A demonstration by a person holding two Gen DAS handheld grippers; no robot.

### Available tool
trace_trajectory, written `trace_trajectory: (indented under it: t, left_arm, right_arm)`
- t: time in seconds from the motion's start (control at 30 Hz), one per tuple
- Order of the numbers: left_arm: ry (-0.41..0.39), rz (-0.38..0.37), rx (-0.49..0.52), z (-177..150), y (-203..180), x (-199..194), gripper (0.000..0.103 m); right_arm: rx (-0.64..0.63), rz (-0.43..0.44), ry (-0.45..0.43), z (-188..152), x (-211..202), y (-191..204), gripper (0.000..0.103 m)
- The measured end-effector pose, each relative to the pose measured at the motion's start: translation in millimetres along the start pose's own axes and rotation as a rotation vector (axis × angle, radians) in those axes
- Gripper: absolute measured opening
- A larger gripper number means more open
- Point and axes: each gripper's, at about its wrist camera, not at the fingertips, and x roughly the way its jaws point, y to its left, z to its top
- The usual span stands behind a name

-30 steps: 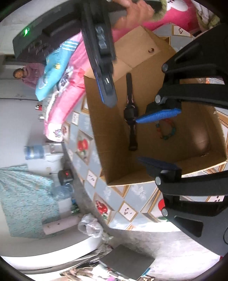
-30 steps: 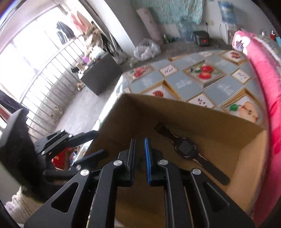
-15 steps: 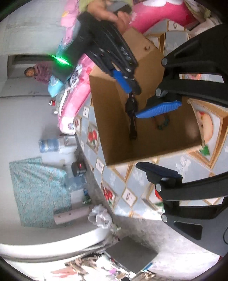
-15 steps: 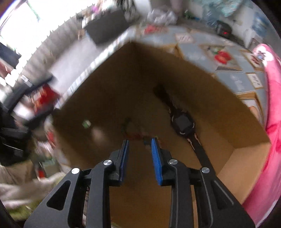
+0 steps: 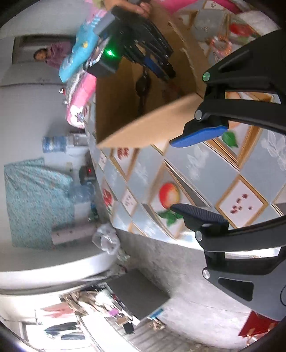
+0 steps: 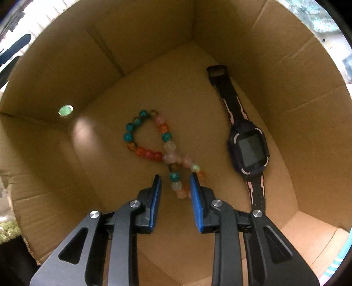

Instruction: Organize jewelry

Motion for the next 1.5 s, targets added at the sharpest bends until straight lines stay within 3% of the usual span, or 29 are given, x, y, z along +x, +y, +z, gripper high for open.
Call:
trace_trajectory:
  t: [0.07,0.1,0.2,0.43,0.5,0.57,0.67,0.83,0.97,1.17,1.33,1.5]
  left_arm:
    - [0.020,0.005,-0.020,-8,4,4,0.051]
    - [0.025,0.009,-0.026,-11,6,6,0.051]
    - [0.032,0.012,-0.052,-18,9,7,0.051]
    - [0.072,-0.010,-0.140,-35,17,22,0.051]
    - [0.085,-0.024,-0.155,-39,16,26,0.051]
    - [0.086,-0.017,-0.148,-44,13,28,0.051]
    - [0.088,0.007,-0.128,-46,10,27,0.051]
    - [0.072,-0.020,-0.136,-45,10,20,0.051]
    - [0.077,-0.024,-0.138,-47,9,24,0.051]
    - [0.081,-0.038,-0.135,-49,2,25,0.051]
    - [0.068,-0.052,-0.145,-50,-3,14,0.051]
    - [0.027,-0.070,-0.118,-50,-12,-7,0.051]
  right_arm:
    - [-0.020,-0.017,-0.020,-1,-1,4,0.024]
    - [-0.026,-0.025,-0.030,-2,-2,5,0.013]
    - [-0.013,-0.042,-0.053,-7,-9,8,0.010]
    - [0.117,0.279,-0.217,-2,-78,-5,0.010]
    - [0.129,0.405,-0.258,3,-94,-7,0.010]
    - [0.116,0.465,-0.294,7,-102,-5,0.010]
    - [0.113,0.402,-0.278,15,-92,-11,0.010]
    - [0.199,0.175,-0.098,9,-40,-41,0.010]
    - [0.219,0.145,-0.054,2,-28,-47,0.010]
    - [0.191,0.165,-0.111,16,-41,-35,0.010]
    - [0.195,0.110,-0.124,16,-56,-31,0.011]
    - [0.266,0.073,-0.255,-16,-122,-38,0.012]
